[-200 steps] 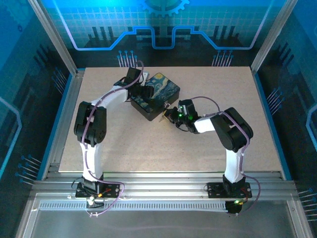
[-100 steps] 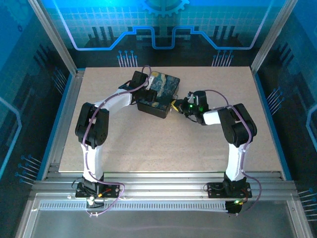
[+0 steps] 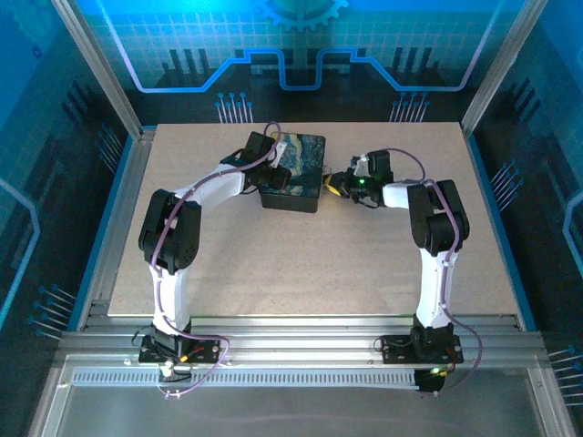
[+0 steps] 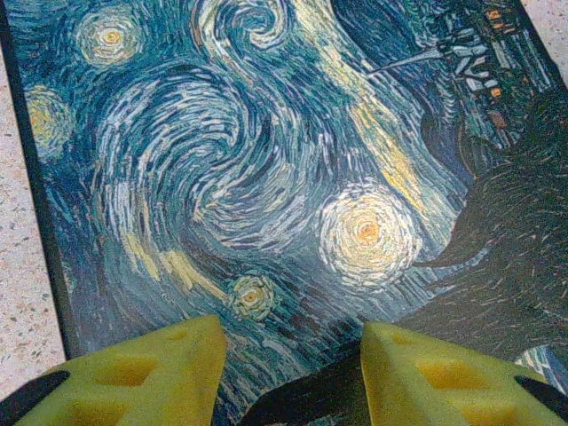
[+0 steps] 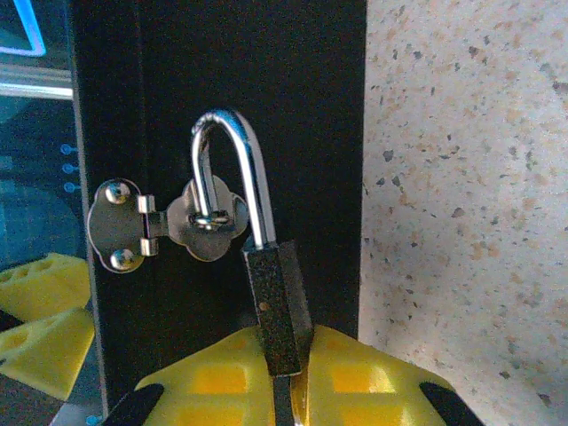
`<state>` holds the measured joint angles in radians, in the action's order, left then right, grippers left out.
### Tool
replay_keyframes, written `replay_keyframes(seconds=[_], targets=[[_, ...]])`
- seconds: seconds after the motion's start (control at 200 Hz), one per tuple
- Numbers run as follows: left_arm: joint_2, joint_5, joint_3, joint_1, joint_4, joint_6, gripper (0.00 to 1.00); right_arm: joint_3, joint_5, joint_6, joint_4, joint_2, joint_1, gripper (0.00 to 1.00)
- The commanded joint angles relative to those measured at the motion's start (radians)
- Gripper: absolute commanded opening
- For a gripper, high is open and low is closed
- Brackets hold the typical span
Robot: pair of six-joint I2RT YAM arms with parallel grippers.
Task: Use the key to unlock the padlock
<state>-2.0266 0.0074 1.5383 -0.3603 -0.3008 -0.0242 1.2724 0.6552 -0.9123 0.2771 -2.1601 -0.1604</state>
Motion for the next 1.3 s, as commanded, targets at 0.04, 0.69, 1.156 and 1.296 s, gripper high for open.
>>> replay_keyframes(seconds=[0.04, 0.69, 1.156, 1.296], targets=[[-0.041, -0.032, -0.049, 0.009, -0.248, 0.041, 0.46, 0.007, -0.04, 0.05, -0.028, -0.001, 0.069, 0.14], [-0.072, 0.017, -0.043, 0.006, -0.314, 0.052, 0.43, 0.114, -0.129, 0.028, -0.035, -0.001, 0.012, 0.11], [-0.063, -0.01, -0.038, 0.01, -0.328, 0.055, 0.43, -0.112, -0.278, -0.121, 0.345, 0.057, -0.017, 0.05], [-0.046, -0.011, -0.036, 0.024, -0.325, 0.067, 0.43, -0.122, -0.366, -0.049, 0.208, 0.134, -0.081, 0.01]])
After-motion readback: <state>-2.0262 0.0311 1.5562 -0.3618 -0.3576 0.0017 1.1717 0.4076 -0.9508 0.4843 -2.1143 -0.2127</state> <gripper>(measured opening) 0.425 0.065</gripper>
